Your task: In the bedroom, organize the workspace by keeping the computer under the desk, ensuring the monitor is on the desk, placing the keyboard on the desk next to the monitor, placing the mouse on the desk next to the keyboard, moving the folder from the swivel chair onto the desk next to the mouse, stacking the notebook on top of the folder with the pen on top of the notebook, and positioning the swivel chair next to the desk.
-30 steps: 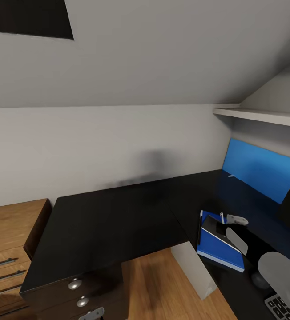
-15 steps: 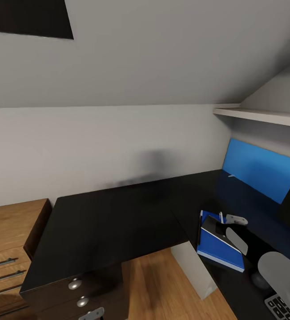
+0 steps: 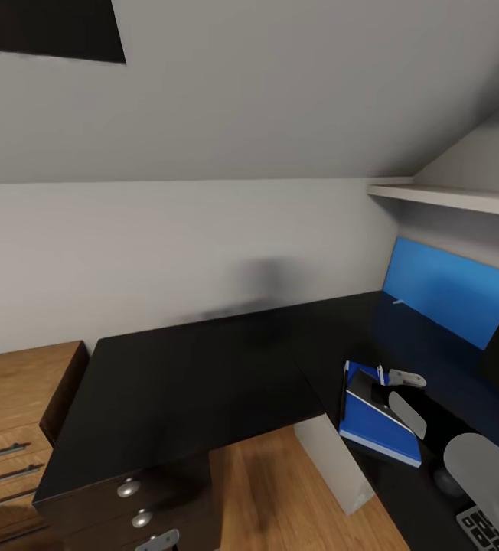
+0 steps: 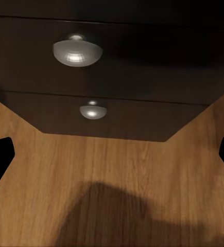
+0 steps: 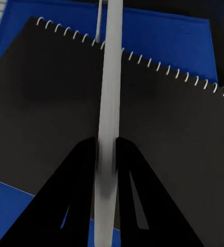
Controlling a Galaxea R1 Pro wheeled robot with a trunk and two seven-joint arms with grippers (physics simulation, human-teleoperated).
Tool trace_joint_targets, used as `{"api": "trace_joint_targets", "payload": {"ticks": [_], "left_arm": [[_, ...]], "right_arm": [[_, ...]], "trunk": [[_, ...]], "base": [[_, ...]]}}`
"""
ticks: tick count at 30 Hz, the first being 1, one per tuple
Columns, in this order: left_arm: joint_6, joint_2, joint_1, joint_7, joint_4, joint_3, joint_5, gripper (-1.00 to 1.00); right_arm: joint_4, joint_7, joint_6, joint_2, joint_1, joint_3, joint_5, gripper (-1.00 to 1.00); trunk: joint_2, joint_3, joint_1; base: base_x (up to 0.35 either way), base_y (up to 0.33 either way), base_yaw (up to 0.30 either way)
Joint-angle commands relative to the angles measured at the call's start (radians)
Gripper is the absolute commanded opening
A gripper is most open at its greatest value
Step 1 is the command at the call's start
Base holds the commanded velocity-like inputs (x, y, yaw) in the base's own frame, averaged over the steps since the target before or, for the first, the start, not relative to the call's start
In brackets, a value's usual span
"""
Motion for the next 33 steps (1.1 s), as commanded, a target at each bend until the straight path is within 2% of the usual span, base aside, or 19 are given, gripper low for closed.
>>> {"api": "trace_joint_targets", "payload": {"ticks": [1,18,19,33], "left_arm": [[-0.006,0.001,-0.001,0.006,0.000,-0.008,0.009,1.00],[-0.006,0.002,-0.001,0.006,0.000,-0.008,0.009,1.00],[-0.006,0.002,-0.001,0.006,0.000,-0.008,0.009,1.00],[-0.006,0.003,-0.001,0.006,0.000,-0.008,0.009,1.00]], "right_arm": [[-0.003,-0.008,0.002,-0.002,-0.001,0.008,-0.010,-1.00],[-0.003,-0.008,0.002,-0.002,-0.002,0.008,-0.010,-1.00],[-0.003,-0.008,0.002,-0.002,-0.002,0.008,-0.010,1.00],[-0.004,-0.008,-0.004,-0.002,-0.001,0.007,-0.010,1.00]], "trunk": [[-0.008,-0.004,0.004],[-0.008,-0.004,0.004],[-0.008,-0.004,0.004],[-0.008,-0.004,0.004]], "base": [[0.000,0.000,0.000],[0.000,0.000,0.000],[0.000,0.000,0.000],[0.000,0.000,0.000]]}}
